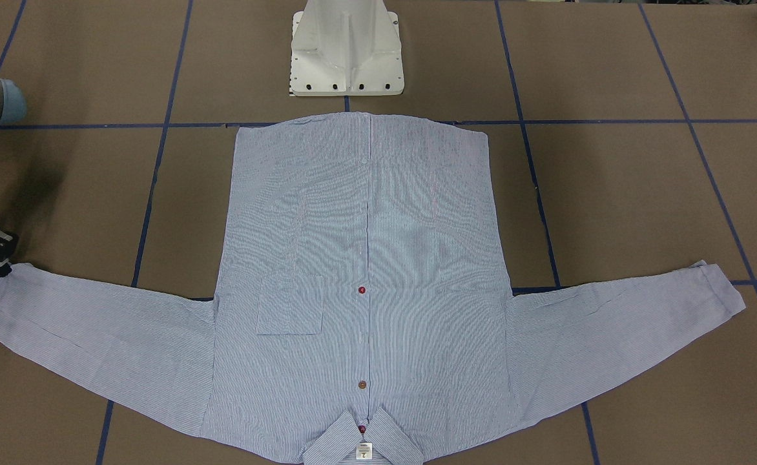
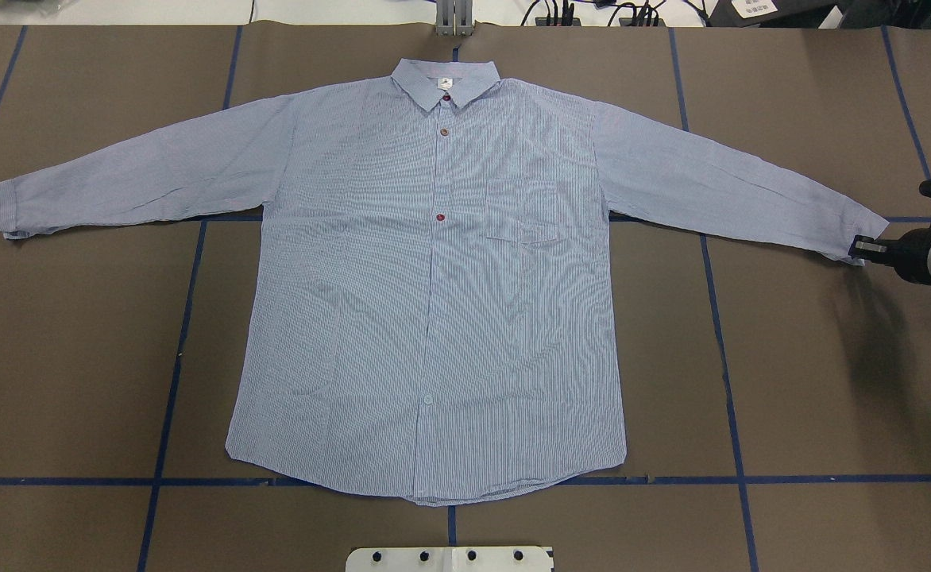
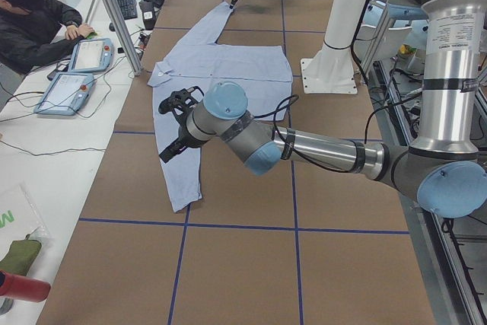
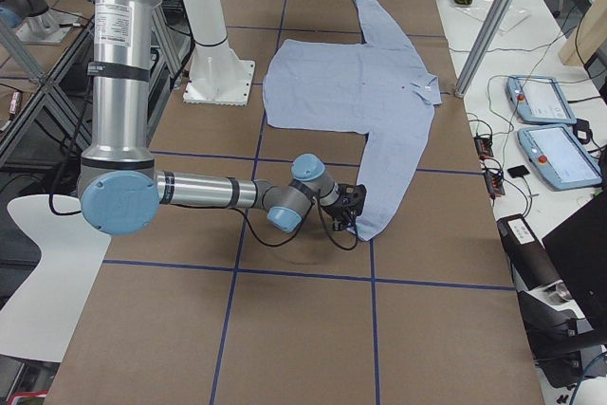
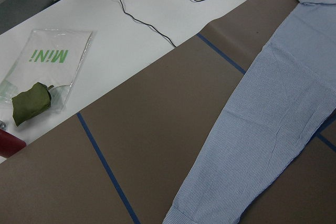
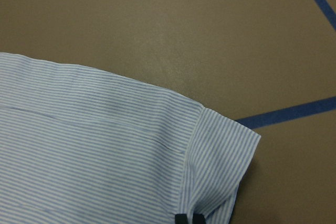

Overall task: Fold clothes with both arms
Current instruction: 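Move the right gripper to the cuff of the sleeve nearest it and grasp, then lift the cuff with the right gripper and fold it across the shirt front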

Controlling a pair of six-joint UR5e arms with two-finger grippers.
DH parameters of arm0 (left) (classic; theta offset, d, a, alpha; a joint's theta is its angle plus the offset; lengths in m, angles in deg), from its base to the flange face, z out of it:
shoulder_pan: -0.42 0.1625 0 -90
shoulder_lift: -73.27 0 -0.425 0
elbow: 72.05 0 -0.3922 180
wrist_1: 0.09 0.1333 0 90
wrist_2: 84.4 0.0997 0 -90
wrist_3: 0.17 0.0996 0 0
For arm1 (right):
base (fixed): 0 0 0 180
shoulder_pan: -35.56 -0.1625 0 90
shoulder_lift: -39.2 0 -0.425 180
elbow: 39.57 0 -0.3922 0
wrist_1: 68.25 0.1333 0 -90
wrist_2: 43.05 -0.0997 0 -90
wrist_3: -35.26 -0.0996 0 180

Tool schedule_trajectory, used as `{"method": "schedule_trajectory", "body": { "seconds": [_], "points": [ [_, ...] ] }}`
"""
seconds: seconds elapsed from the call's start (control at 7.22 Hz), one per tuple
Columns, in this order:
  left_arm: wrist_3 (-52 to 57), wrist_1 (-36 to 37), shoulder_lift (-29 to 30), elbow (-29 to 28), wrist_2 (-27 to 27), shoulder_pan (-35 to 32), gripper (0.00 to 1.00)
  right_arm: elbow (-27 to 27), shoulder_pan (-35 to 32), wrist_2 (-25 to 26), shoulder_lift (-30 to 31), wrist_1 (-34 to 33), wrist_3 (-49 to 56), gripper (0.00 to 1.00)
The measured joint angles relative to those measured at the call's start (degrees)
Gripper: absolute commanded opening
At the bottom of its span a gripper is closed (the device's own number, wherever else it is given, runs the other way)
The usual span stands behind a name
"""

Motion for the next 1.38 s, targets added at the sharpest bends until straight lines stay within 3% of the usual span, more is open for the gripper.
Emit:
{"method": "schedule_trajectory", "body": {
  "seconds": [0.42, 0.83, 1.38],
  "points": [
    [0.0, 0.0, 0.0, -0.1, 0.0, 0.0, 1.00, 6.0, -1.5, -2.2, -2.4, -4.8, 0.5, 0.00],
    [-0.1, 0.0, 0.0, -0.1, 0.0, 0.0, 1.00, 10.2, -1.5, -2.7, -20.7, -18.8, 0.2, 0.00],
    [-0.4, 0.0, 0.0, 0.0, 0.0, 0.0, 1.00, 4.8, 9.2, 11.6, -41.7, -21.0, -0.6, 0.00]
  ]
}}
